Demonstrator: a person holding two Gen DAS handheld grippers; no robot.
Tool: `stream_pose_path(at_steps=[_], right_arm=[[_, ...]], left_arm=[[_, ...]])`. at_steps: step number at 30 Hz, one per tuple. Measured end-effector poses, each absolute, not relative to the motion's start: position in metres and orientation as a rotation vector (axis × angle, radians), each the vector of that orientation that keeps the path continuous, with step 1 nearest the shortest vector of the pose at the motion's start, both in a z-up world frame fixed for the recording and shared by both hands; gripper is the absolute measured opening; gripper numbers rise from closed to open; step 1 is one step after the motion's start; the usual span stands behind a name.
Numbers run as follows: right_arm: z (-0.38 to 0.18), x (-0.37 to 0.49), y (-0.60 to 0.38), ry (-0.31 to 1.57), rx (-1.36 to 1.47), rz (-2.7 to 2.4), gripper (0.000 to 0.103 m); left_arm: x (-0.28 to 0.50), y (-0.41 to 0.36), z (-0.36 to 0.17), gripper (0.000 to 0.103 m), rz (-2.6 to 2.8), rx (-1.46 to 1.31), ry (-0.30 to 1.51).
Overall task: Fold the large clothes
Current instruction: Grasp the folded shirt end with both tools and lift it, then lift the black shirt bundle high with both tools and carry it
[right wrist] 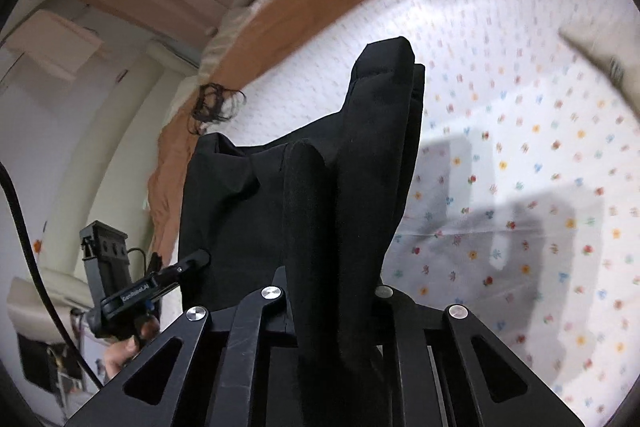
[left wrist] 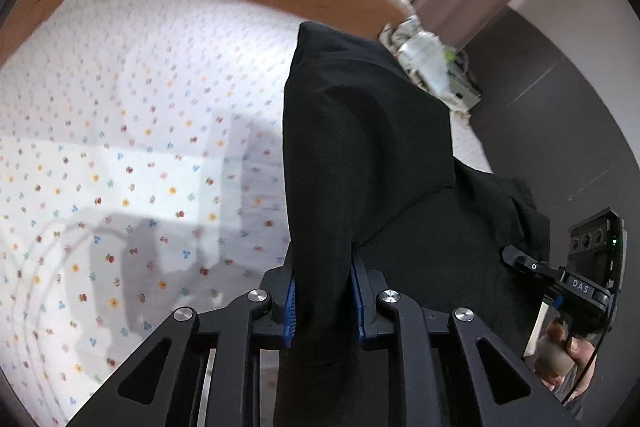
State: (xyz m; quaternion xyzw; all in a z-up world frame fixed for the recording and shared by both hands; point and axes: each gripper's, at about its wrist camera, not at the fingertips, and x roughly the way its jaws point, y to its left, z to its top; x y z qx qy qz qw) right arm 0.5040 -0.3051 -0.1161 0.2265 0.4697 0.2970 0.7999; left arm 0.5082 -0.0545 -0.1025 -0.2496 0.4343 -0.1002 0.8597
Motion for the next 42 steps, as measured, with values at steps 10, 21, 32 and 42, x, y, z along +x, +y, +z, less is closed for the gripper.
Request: stream_pose_path(at_steps=[10, 21, 32, 42], right_arm=[[-0.023, 0.439, -0.351, 0.809, 0.442, 0.610, 0.014], [0.058, 0.366, -0.402, 0.678, 0.390, 0.526, 0.014], [0.109, 0.285, -0.436, 0.602, 0.321, 0.482, 0.013], [0.125, 0.246, -0.476, 0.551, 0.331, 0.449, 0.013]], left_arm=[[0.471, -0.093, -0.031, 0.020, -0.341, -0.537, 0.817], [0.422, -0.152, 0.037, 0.019, -0.473, -0.509, 0.746], [0.332, -0.194, 0.089, 0.019, -0.565, -0.481, 0.681], [0.300, -0.233, 0.106, 0.019, -0.630, -0.434, 0.657]])
